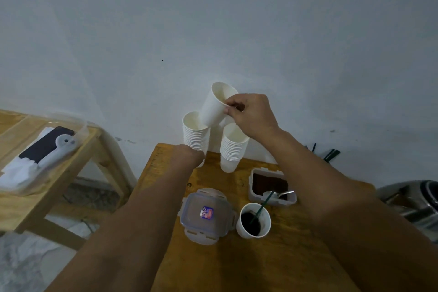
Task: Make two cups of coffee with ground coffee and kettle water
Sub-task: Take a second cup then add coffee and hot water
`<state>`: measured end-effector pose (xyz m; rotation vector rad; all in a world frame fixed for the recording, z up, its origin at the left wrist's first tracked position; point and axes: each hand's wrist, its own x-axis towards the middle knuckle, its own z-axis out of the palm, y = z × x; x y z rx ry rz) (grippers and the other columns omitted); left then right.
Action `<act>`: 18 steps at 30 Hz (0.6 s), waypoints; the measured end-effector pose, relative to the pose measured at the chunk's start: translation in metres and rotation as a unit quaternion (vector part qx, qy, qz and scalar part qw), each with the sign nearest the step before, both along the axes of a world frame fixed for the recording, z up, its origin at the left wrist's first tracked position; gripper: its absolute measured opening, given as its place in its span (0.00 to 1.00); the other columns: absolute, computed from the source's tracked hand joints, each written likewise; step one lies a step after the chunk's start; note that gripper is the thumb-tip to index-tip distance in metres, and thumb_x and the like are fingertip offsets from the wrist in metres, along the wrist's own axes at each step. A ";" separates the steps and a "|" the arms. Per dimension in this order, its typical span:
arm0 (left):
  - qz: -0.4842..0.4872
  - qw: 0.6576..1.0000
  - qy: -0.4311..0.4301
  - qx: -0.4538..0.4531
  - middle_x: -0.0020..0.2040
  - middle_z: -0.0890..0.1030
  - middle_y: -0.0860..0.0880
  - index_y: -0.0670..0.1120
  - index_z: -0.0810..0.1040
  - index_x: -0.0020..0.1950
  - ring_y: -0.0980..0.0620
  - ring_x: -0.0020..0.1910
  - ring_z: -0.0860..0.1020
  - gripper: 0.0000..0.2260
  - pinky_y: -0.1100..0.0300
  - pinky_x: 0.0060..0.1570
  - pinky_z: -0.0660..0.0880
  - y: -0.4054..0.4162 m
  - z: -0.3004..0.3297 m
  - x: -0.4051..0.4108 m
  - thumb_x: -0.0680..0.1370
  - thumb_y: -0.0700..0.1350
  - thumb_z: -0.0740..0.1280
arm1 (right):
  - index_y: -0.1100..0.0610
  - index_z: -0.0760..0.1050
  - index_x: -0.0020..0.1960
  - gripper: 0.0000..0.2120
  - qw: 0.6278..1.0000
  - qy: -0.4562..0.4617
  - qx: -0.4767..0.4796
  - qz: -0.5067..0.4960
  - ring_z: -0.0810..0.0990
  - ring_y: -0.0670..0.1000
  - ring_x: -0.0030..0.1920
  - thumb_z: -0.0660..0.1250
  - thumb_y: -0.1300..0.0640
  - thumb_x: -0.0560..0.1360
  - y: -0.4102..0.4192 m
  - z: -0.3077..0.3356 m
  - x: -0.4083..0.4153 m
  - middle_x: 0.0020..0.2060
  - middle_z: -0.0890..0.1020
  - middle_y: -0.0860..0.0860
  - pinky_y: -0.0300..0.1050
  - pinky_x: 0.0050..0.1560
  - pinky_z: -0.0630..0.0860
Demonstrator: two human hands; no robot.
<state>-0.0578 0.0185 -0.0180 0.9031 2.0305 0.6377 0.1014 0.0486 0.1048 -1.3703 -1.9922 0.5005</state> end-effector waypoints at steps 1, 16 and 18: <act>-0.010 1.000 -0.012 -0.019 0.50 0.76 0.44 0.41 0.72 0.61 0.44 0.47 0.78 0.21 0.56 0.39 0.76 -0.003 0.004 0.006 0.72 0.46 0.73 | 0.56 0.84 0.56 0.10 1.000 0.012 -0.002 -0.010 0.83 0.51 0.48 0.72 0.58 0.75 -0.004 0.002 0.009 0.51 0.86 0.53 0.47 0.56 0.80; -0.219 0.965 0.012 0.147 0.42 0.81 0.44 0.41 0.79 0.47 0.46 0.42 0.81 0.05 0.54 0.44 0.81 -0.022 0.040 0.157 0.74 0.42 0.69 | 0.57 0.85 0.54 0.11 0.978 -0.060 -0.106 -0.172 0.82 0.54 0.51 0.74 0.60 0.72 -0.074 -0.033 0.187 0.53 0.85 0.56 0.46 0.56 0.78; -0.231 0.961 0.019 0.151 0.45 0.80 0.45 0.44 0.76 0.51 0.48 0.44 0.81 0.08 0.53 0.47 0.81 -0.028 0.039 0.178 0.74 0.43 0.70 | 0.58 0.84 0.56 0.12 0.970 -0.087 -0.135 -0.180 0.81 0.55 0.54 0.73 0.60 0.73 -0.090 -0.045 0.204 0.56 0.84 0.56 0.41 0.54 0.74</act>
